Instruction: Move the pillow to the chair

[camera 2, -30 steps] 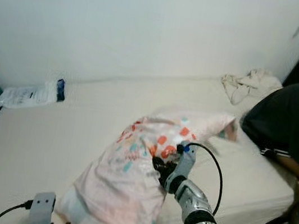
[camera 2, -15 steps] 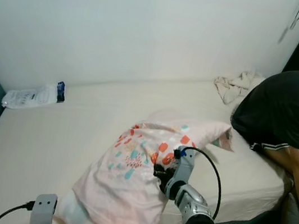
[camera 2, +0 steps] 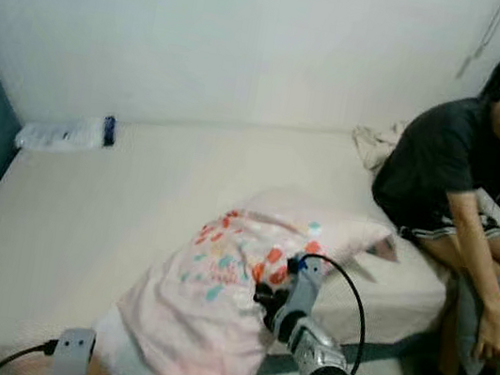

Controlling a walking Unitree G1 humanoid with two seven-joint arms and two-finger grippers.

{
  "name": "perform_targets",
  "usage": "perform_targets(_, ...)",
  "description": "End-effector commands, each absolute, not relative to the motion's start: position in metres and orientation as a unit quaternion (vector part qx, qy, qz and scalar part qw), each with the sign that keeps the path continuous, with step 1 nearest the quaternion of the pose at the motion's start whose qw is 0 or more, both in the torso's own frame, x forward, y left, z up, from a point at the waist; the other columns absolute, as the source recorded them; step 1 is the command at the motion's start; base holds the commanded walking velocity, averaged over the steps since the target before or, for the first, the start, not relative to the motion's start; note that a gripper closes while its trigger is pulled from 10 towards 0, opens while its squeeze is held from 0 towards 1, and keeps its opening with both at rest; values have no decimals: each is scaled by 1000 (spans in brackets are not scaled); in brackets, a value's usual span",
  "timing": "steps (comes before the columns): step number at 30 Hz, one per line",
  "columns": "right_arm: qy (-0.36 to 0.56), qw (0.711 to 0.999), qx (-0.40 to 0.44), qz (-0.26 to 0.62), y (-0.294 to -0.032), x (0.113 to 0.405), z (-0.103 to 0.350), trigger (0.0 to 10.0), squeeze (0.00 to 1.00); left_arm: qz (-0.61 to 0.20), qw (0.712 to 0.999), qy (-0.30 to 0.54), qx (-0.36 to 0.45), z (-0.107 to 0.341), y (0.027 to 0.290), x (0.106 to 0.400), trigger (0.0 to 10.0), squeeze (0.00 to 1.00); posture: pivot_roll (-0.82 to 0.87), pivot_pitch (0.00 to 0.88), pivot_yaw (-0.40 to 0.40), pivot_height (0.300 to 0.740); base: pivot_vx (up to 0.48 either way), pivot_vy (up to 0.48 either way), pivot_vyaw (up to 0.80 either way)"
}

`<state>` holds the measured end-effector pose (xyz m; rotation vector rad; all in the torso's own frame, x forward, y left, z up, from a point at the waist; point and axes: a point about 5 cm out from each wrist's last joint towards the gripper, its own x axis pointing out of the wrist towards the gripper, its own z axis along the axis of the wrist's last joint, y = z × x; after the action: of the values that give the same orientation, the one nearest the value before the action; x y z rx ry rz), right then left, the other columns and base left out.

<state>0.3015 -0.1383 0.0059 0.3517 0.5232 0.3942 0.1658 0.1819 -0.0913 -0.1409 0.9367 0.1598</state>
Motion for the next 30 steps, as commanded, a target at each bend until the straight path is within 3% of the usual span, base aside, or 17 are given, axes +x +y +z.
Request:
perform_targets(1,249,933,167,201,-135,303,8,10000,0,73,883,459,-62,-93,182,161,10000,0,-110,49,-22,740,-401,0,0)
perform_targets(13,235,933,191,196,-136,302,8,10000,0,62,889,451,-54,-92,181,163,10000,0,-103,57,-18,740,-375,0,0)
perform_targets(22,218,934,191,209,-134,304,12,10000,0,25,891,452,-42,-93,176,162,10000,0,-100,57,-15,740,0,0,761)
perform_targets(30,228,931,193,210,-135,300,8,10000,0,-11,874,486,-7,-101,175,144,10000,0,-102,47,-12,740,0,0,758)
